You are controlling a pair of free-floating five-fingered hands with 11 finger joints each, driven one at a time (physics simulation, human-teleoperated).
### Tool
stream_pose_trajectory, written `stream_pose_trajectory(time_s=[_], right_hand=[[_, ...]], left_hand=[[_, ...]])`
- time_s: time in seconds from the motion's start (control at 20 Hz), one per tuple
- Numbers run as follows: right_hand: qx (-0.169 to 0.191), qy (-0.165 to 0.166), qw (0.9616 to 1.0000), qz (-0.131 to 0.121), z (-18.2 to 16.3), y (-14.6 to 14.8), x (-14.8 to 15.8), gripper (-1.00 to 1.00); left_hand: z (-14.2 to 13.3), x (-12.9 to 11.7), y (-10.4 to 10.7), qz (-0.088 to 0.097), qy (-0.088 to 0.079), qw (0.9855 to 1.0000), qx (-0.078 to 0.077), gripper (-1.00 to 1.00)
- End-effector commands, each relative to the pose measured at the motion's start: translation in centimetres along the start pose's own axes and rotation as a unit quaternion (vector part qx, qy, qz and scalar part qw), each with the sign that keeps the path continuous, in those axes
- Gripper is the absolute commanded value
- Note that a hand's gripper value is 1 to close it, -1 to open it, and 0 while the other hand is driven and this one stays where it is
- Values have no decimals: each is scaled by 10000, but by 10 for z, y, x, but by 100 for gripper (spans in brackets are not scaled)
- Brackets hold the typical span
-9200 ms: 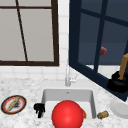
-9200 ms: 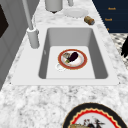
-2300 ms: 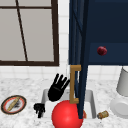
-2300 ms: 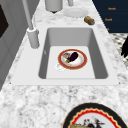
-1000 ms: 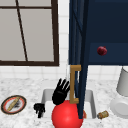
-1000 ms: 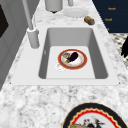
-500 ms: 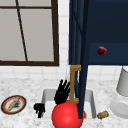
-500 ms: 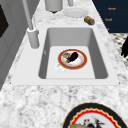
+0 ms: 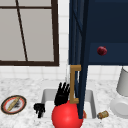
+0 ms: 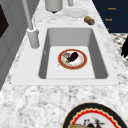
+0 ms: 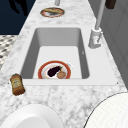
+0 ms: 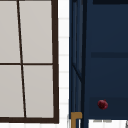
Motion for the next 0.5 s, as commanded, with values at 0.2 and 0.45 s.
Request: stream_pose_trajectory(time_s=[0.2,0.45], right_hand=[[795,-407,9957,-249,11,-3,-3,-100],[968,-400,9922,-681,16,-3,-4,-100]], left_hand=[[0,0,0,0,0,10000,0,0],[0,0,0,0,0,10000,0,0]])
